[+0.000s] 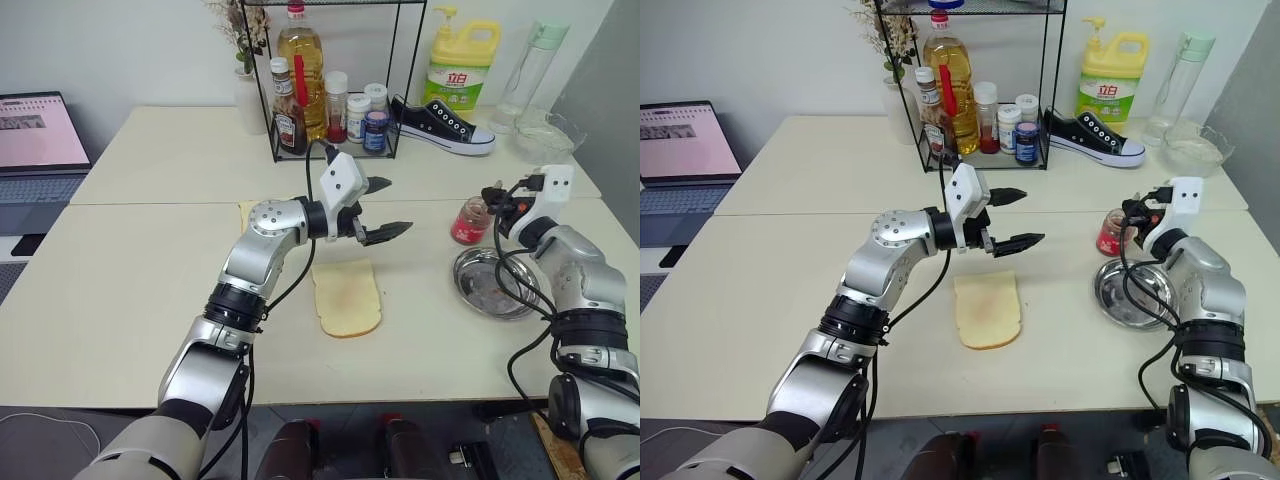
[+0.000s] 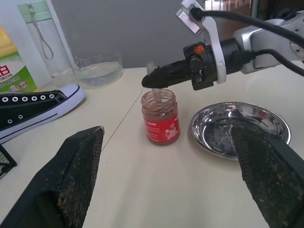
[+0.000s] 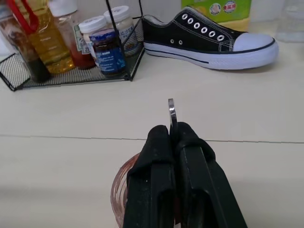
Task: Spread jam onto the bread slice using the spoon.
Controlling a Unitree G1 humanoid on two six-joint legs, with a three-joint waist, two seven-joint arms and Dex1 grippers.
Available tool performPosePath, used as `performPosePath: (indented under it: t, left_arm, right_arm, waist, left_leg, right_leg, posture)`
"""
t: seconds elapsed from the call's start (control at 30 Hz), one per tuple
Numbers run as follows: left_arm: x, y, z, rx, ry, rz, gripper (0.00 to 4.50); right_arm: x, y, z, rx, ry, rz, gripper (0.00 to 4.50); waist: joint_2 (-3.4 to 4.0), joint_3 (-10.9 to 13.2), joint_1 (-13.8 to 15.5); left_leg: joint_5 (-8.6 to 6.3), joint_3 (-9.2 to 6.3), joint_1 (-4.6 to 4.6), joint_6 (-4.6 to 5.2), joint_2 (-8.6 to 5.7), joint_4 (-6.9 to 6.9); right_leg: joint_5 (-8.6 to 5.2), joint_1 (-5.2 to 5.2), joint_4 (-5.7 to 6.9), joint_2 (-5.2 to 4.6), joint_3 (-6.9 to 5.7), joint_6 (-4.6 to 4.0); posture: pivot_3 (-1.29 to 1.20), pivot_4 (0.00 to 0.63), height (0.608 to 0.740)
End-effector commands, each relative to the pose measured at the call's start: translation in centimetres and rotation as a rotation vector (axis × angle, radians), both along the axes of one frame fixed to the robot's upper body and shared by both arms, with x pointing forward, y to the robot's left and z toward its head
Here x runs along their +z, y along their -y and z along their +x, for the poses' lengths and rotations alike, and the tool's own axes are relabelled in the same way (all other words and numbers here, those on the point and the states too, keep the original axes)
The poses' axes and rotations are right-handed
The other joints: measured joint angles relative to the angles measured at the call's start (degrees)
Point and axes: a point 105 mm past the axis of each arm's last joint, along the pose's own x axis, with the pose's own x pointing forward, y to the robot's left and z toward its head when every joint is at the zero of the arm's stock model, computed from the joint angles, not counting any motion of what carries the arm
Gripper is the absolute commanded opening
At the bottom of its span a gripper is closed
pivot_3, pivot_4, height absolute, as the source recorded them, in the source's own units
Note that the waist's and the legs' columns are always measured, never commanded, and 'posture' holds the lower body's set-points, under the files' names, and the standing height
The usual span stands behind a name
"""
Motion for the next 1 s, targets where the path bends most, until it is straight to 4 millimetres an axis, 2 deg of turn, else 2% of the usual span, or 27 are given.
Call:
performPosePath:
  t: [0.03,0.53,0.73,1.0]
  left_arm:
    - [1.5,-0.2,-0.3,-0.004,0.053,-0.030,4.43]
    - [1.2,-0.5,-0.1,0.002,0.054,-0.029,4.43]
    - [1.3,-0.6,0.0,0.002,0.057,-0.026,4.43]
    - [1.2,-2.5,0.3,0.016,0.051,0.000,4.43]
  right_arm:
    - [3.8,0.5,-0.4,-0.016,0.104,0.076,0.06]
    - [7.7,2.6,-1.9,-0.094,0.168,0.218,0.06]
    - [8.6,3.1,-2.4,-0.112,0.172,0.391,0.06]
    - [10.6,2.1,-3.5,-0.061,0.197,0.544,0.06]
  waist:
    - [0.00,0.0,0.0]
    - [0.02,0.0,0.0]
    - [0.02,0.0,0.0]
    - [0.03,0.0,0.0]
  left_leg:
    - [-0.01,0.00,0.00,0.01,0.00,0.00]
    - [-0.03,0.02,-0.01,0.06,0.00,-0.01]
    - [-0.04,0.01,-0.03,0.06,0.00,-0.01]
    - [-0.04,0.02,-0.09,0.07,0.02,-0.02]
  right_leg:
    - [0.00,0.00,0.00,0.00,0.00,0.00]
    - [0.00,-0.01,0.01,0.00,0.01,0.00]
    - [0.00,-0.01,0.01,-0.02,0.01,0.00]
    - [0.00,-0.10,0.04,-0.01,0.03,0.00]
  posture:
    - [0.00,0.150,0.740]
    - [0.00,0.150,0.740]
    - [0.00,0.150,0.740]
    - [0.00,0.150,0.740]
